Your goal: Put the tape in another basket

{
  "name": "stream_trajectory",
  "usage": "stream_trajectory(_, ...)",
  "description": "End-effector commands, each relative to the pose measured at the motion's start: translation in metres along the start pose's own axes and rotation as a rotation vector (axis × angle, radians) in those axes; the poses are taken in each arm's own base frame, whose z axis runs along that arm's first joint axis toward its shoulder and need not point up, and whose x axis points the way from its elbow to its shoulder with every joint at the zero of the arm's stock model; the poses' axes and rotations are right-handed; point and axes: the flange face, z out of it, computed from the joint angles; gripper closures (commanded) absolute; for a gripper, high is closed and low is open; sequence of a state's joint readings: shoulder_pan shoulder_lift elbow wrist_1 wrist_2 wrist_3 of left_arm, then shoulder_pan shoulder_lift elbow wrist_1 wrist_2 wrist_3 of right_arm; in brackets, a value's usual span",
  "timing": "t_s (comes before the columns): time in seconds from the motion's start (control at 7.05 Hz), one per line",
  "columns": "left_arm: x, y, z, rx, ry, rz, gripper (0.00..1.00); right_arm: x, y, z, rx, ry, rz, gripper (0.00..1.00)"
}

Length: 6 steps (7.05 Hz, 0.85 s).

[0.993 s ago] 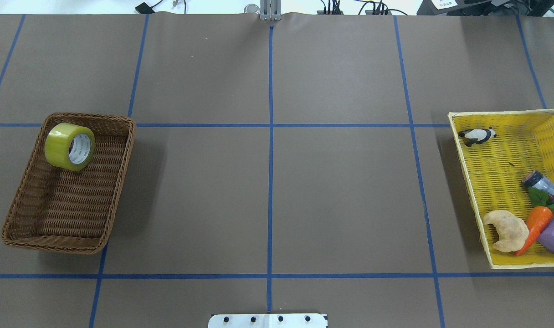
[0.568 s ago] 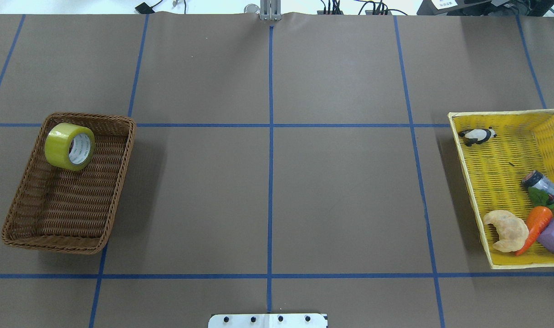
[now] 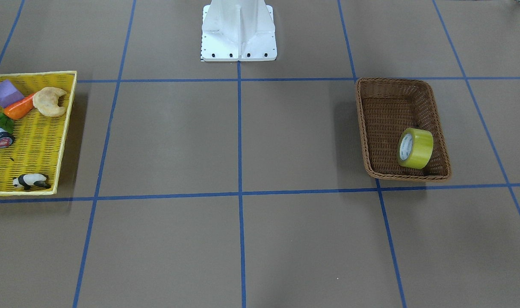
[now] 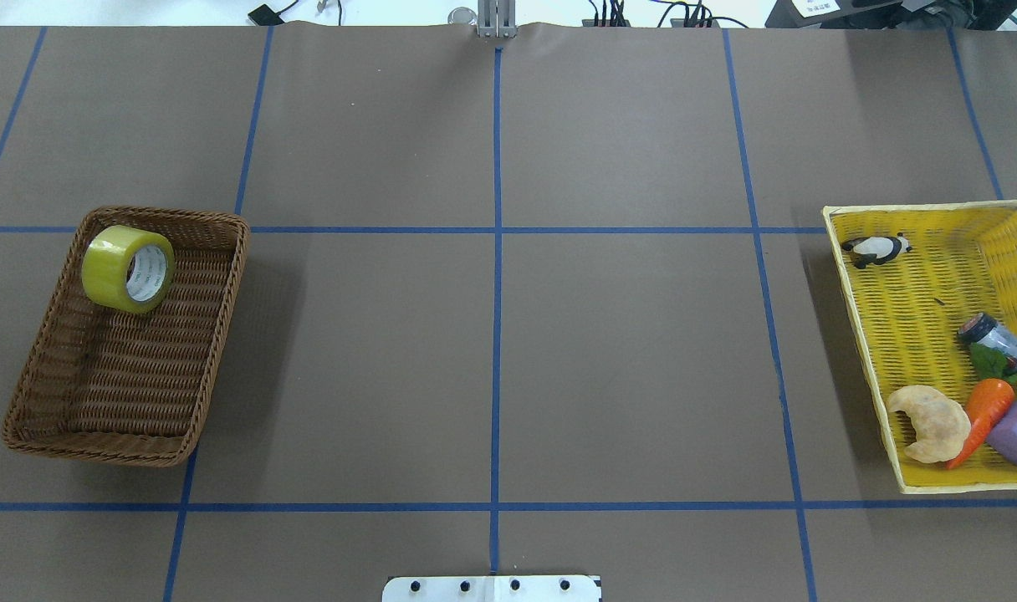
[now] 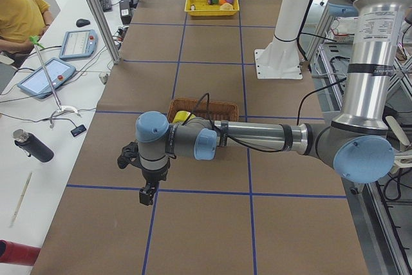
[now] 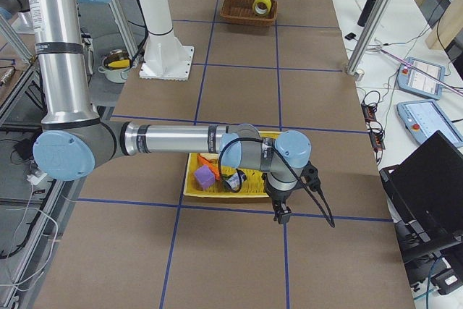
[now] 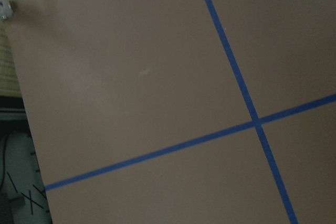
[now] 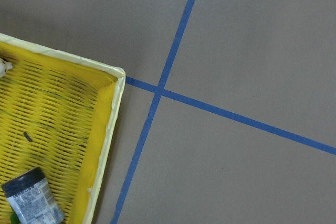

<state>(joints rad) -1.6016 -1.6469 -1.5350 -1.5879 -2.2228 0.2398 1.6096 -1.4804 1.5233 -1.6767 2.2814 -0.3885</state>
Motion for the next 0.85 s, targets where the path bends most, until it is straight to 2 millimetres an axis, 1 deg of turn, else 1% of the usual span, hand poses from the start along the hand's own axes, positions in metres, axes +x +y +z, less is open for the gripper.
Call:
stream_trajectory(0.0,0.011,0.014,-0.003,-0.066,0.13,-0.095,0.02,0.005,0.004,0.005,-0.014,0.005,0.003,0.0)
stream_trajectory(0.14,0.011,0.02,-0.004,-0.065,0.134,-0.103,0.02,0.006,0.008,0.008,-0.022,0.01,0.005,0.0)
stream_trajectory(0.28,0.011,0.019,-0.003,-0.062,0.133,-0.101,0.02,0.008,0.009,0.009,-0.023,0.009,0.015,0.0)
stream_trajectory(0.43,0.011,0.017,-0.004,-0.058,0.132,-0.105,0.02,0.008,0.014,0.012,-0.027,0.004,0.019,0.0)
stream_trajectory(0.57,0.014,0.011,-0.009,-0.048,0.129,-0.097,0.02,0.01,0.022,0.018,-0.037,0.0,0.031,0.0)
stream_trajectory(0.71,0.016,0.007,-0.012,-0.041,0.128,-0.088,0.02,0.01,0.022,0.018,-0.037,0.0,0.032,0.0)
